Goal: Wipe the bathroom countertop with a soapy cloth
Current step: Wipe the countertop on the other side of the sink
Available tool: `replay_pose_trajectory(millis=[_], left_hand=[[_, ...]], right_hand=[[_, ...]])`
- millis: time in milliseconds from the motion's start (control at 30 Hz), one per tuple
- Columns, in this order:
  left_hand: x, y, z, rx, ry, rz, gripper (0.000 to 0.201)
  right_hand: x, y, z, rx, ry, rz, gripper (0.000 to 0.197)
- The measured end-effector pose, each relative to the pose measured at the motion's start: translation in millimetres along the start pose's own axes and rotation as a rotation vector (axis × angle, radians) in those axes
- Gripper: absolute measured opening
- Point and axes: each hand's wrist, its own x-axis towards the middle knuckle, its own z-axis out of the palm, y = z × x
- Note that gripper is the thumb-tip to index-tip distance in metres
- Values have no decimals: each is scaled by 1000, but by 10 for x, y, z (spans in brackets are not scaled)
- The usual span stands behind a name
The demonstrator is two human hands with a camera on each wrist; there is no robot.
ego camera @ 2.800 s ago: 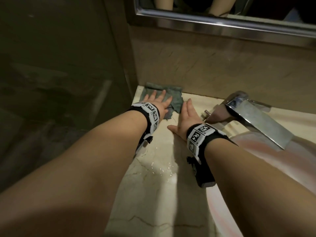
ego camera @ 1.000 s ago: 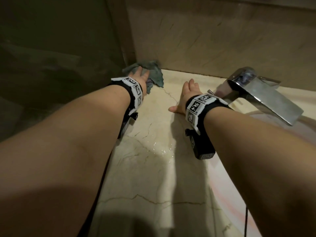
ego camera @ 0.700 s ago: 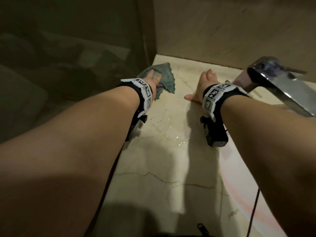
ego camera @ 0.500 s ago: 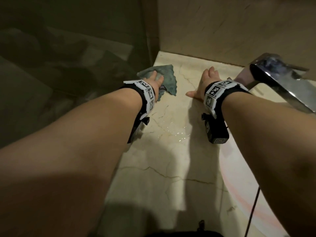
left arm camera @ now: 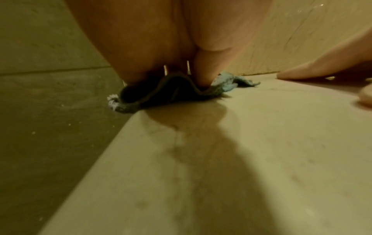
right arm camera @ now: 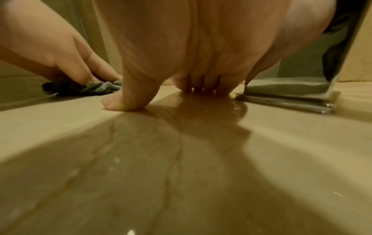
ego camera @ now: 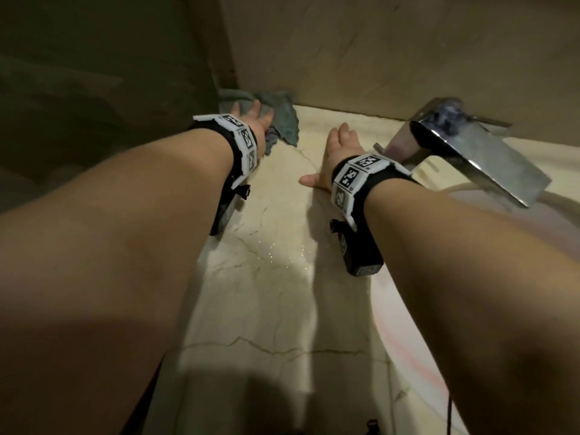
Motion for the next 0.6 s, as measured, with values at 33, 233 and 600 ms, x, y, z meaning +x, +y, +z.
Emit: replay_pose_trajectory(millis=[33,233,600], left_hand=[[31,13,-28,9,0,2,75],[-2,4,24,26,22,36,72],[-545,204,475,13,-54,126,77]], right_hand=[[12,5,12,5,1,1,117],[30,11,10,27,-3,10,119],[-186,20,126,193,50,5,114]])
